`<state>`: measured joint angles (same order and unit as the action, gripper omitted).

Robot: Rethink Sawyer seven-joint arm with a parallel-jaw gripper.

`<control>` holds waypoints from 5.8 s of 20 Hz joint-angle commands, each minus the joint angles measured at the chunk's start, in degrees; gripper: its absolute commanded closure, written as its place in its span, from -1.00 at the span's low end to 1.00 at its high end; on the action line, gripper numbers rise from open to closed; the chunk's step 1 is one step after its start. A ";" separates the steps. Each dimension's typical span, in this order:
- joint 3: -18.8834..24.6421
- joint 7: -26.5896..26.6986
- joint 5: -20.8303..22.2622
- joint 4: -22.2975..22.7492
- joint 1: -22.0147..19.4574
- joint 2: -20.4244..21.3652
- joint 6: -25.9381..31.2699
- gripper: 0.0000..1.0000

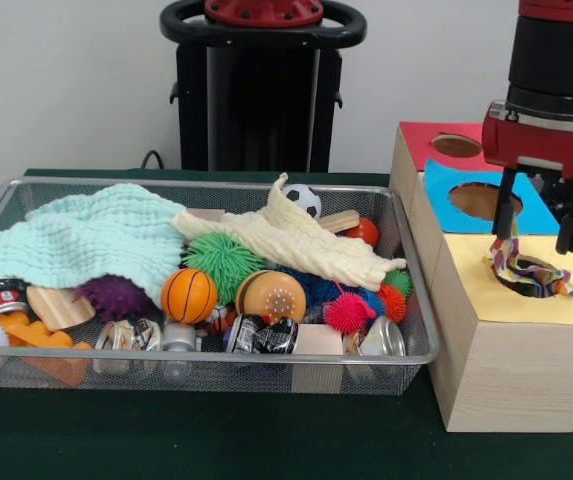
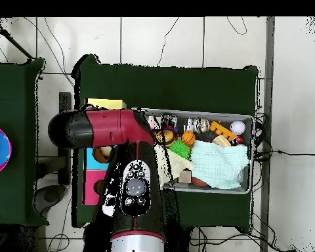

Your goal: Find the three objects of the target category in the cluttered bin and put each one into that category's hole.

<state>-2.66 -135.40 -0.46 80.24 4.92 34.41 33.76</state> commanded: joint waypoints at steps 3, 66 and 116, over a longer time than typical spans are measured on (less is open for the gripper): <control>2.57 -2.74 -0.28 4.21 0.52 1.62 6.78 -1.00; 2.34 -2.17 2.24 5.54 -1.38 -2.07 -4.51 1.00; 1.47 -3.29 1.41 0.96 -0.50 -7.12 -5.61 1.00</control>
<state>-2.66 -135.40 -0.30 81.58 4.96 30.43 28.07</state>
